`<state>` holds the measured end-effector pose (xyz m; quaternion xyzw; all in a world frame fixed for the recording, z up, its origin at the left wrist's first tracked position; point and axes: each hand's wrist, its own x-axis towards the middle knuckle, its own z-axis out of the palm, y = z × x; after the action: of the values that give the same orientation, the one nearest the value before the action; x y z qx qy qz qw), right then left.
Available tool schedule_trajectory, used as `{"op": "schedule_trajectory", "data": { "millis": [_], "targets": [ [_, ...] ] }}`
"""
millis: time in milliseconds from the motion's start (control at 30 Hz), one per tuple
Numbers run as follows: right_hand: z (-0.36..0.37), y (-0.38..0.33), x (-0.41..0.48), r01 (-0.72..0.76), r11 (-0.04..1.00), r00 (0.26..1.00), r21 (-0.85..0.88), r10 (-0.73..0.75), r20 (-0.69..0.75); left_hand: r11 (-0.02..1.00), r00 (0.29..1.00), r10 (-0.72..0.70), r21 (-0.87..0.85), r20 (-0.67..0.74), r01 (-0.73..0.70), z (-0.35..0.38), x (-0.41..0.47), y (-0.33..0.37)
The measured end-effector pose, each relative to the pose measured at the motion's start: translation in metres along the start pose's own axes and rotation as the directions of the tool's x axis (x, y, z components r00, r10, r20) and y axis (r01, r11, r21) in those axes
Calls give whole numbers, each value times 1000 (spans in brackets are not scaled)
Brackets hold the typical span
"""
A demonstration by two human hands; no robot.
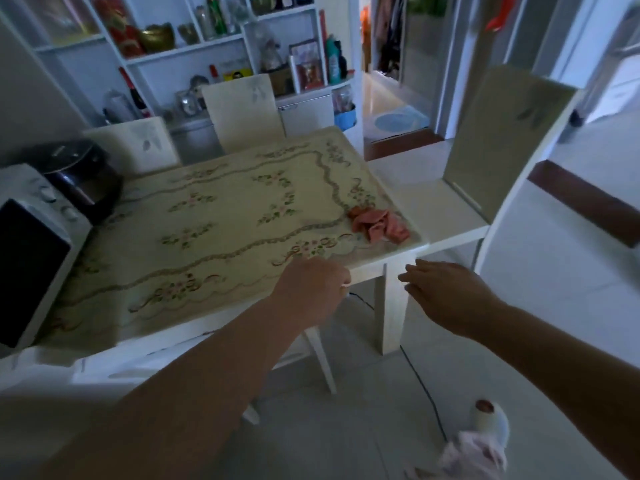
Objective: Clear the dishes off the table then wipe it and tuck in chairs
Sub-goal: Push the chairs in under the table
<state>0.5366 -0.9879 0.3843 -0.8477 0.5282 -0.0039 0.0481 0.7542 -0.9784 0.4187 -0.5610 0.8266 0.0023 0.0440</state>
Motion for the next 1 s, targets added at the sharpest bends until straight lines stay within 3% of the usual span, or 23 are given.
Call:
{"op": "schedule_trajectory", "data": {
  "millis": [200,400,533,800,1000],
  "targets": [
    [-19,158,-8,-119,993,991,7,119,-64,995,994,95,-11,-46,-96,7,147,109],
    [-38,336,22,-192,978,980,86,196,-46,998,999,-11,-67,38,14,-1,303,223],
    [-63,419,43,-158,982,987,103,159,-7,989,995,-85,-116,47,90,-24,370,254],
    [-105,551,109,-126,979,986,161,142,-92,969,986,-164,-187,-12,159,-70,496,294],
    [-123,655,186,-15,996,988,89,28,-154,959,977,-197,-224,-82,174,-67,609,313]
  ]
}}
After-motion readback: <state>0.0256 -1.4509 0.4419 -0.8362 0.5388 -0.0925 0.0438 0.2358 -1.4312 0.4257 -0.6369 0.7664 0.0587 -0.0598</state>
